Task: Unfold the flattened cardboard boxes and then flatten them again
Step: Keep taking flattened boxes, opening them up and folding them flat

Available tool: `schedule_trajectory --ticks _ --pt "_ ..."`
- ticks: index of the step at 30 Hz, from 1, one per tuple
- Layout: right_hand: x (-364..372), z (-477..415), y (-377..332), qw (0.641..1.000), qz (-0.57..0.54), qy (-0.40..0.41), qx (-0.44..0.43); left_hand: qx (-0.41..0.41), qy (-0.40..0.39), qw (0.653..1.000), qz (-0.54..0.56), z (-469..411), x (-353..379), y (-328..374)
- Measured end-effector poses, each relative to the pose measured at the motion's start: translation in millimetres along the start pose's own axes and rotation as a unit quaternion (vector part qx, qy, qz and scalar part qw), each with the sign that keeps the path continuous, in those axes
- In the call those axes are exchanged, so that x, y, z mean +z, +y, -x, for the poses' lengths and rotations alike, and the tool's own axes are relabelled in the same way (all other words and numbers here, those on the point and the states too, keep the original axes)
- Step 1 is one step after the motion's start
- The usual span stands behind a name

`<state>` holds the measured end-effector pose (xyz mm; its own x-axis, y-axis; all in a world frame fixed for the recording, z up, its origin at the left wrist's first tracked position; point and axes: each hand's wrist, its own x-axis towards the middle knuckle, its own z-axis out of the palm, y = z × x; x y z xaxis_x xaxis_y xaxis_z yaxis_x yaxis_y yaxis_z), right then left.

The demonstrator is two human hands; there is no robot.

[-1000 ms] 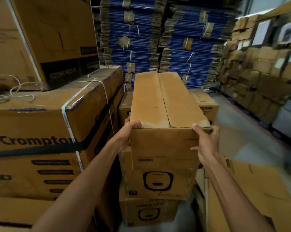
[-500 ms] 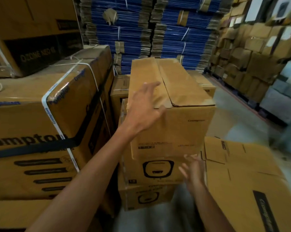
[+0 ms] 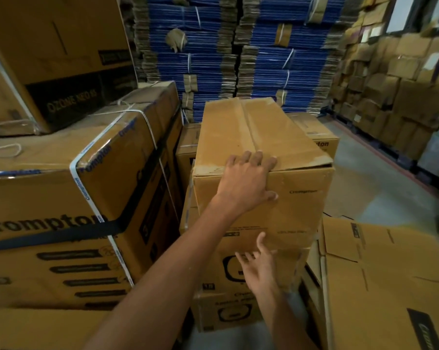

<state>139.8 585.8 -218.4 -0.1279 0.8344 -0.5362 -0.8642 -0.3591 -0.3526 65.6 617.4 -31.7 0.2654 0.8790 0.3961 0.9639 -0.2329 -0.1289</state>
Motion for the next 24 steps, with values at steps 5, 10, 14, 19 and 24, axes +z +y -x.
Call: schedule_trajectory --ticks 5,10,14,19,24 --pt "10 1 -25 0.993 0.061 -0.046 -0.092 -0.019 -0.011 0.999 0.046 -25 -26 4" --pt "34 13 -94 0.944 0.168 -0.051 -0.280 -0.079 0.035 0.968 0.235 -40 -53 -10" --pt "75 42 -164 0.886 0.220 -0.067 -0.403 -0.143 0.115 0.853 0.488 -31 -47 -21" --pt "133 81 -235 0.700 0.495 -0.062 -0.511 -0.220 0.247 0.615 0.716 -10 -1 1" --pt "191 91 -237 0.497 0.712 -0.094 -0.486 -0.304 0.269 0.477 0.779 17 71 40"
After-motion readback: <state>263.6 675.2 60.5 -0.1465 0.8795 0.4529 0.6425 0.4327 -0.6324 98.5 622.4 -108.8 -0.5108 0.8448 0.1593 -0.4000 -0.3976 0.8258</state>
